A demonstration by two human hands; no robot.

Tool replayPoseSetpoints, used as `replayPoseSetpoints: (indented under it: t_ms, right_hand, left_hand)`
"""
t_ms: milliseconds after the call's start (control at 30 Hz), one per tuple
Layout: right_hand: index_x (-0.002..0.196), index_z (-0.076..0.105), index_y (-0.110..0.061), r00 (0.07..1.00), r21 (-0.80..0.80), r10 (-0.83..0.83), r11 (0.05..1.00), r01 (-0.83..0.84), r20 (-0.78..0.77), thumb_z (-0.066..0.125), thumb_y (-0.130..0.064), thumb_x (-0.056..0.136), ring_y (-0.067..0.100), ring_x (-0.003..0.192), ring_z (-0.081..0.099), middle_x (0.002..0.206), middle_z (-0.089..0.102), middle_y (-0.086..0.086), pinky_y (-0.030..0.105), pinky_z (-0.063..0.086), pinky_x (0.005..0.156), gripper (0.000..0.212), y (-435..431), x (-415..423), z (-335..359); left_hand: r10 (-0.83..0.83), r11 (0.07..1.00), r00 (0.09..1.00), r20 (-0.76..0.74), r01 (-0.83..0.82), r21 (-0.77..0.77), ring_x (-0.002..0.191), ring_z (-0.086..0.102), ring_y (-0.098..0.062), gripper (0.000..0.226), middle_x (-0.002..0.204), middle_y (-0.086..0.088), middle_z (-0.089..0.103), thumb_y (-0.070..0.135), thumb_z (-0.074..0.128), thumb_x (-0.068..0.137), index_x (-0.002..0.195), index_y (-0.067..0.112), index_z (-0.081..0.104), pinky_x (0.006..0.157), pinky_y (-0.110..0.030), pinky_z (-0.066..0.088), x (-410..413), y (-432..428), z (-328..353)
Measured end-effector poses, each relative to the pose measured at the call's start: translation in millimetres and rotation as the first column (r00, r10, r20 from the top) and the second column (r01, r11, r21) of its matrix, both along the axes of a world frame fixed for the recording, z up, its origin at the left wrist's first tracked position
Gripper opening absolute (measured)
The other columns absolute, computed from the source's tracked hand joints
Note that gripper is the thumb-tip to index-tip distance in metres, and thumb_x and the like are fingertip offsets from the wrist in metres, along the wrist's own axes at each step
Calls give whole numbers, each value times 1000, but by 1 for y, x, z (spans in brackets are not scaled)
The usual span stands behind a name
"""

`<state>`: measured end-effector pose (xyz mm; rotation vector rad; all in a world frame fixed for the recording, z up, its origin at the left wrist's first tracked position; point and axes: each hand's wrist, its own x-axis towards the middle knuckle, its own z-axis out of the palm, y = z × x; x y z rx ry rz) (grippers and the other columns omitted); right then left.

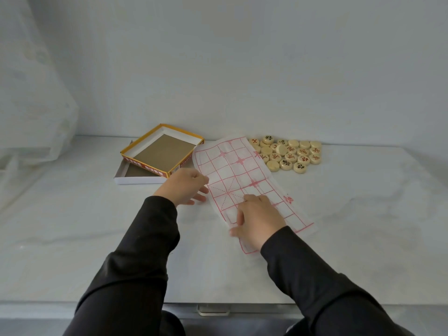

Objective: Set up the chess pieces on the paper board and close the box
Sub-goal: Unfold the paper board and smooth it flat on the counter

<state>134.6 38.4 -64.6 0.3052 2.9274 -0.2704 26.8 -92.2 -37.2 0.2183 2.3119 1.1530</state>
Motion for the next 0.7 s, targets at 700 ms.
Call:
replayPoseSetpoints:
  t_ms: [700]
  right_hand:
    - [80, 61, -11, 800, -985, -585, -166, 42, 132, 49, -11, 95, 20, 78, 60, 84, 64, 6, 31, 48, 69, 20, 36, -6, 29]
  left_hand:
    - [342, 940, 716, -609, -254, 229, 99, 56, -20, 57, 126, -7, 53, 5, 50, 88, 141, 17, 31, 80, -31, 48, 12, 14, -9]
